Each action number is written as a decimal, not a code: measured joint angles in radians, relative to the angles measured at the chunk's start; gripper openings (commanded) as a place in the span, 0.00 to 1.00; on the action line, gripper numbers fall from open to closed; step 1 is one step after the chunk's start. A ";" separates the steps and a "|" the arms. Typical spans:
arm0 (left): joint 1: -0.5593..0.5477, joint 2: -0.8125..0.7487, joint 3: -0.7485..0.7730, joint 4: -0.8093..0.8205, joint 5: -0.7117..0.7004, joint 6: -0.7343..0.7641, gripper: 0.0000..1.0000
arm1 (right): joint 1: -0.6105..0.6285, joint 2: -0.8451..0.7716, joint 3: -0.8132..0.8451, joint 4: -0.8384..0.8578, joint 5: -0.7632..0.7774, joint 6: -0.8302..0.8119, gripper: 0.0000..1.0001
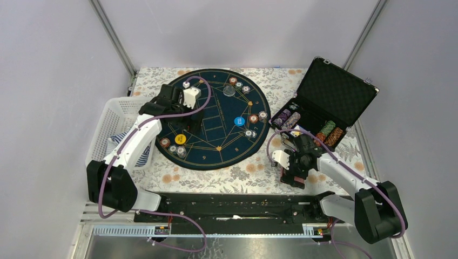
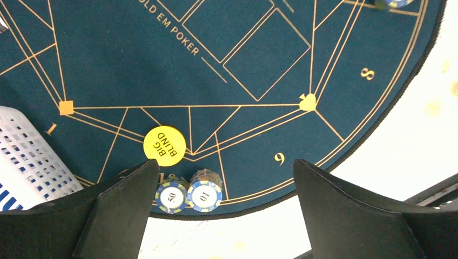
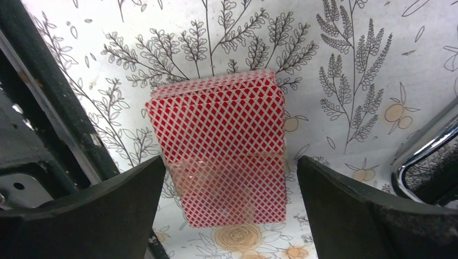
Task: Distribute texas hold em gaming equipment
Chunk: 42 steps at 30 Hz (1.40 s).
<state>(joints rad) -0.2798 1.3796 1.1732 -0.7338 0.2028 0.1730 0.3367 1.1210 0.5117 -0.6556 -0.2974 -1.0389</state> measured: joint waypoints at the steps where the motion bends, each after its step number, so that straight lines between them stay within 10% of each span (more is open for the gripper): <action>1: 0.005 0.000 0.004 -0.001 0.011 -0.007 0.99 | 0.002 0.009 0.000 0.006 0.000 -0.006 0.96; 13: 0.152 -0.042 0.034 0.080 0.209 -0.173 0.99 | 0.015 0.041 0.033 0.014 -0.005 -0.023 0.49; 27: 0.166 -0.061 -0.033 0.216 0.542 -0.360 0.99 | 0.104 0.152 0.555 -0.089 -0.169 0.145 0.44; 42: -0.074 0.043 -0.382 0.857 0.821 -0.905 0.95 | 0.386 0.415 0.856 -0.111 -0.077 0.344 0.43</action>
<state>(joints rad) -0.3534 1.4231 0.7914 0.1234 1.0233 -0.7319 0.7223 1.5360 1.3674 -0.7666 -0.3740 -0.6952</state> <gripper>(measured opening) 0.976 0.715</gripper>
